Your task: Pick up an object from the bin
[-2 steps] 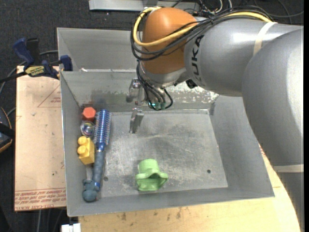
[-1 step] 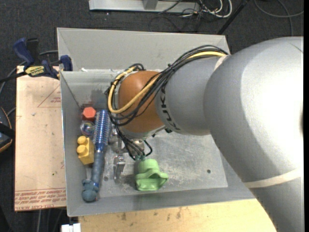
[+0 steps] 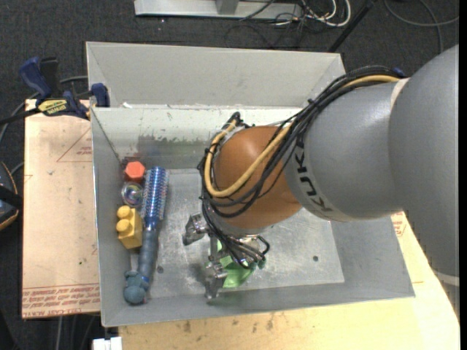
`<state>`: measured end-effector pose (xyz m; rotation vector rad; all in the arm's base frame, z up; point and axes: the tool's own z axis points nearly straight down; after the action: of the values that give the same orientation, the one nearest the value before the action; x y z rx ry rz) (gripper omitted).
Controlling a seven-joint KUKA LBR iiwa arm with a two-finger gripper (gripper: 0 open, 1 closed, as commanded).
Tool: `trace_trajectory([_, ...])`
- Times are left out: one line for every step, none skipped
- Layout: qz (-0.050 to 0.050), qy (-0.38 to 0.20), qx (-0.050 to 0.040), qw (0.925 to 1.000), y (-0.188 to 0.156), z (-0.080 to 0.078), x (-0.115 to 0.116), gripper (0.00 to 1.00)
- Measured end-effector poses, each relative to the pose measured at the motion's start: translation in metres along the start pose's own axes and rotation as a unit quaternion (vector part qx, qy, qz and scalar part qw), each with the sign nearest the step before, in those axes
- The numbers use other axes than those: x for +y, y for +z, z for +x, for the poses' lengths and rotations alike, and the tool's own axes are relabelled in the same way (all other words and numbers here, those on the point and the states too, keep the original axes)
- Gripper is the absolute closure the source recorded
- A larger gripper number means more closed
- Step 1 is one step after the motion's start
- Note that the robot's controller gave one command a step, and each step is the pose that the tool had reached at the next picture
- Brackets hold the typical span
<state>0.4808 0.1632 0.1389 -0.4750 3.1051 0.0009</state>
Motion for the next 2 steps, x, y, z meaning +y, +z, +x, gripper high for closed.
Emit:
trace_trajectory([-0.001,-0.082,-0.0028,0.9966,0.0663,-0.0101,-0.0616,0.0])
trace_trajectory([0.0,-0.082,-0.0063,0.9966,0.0636,-0.0125,-0.0619,1.0])
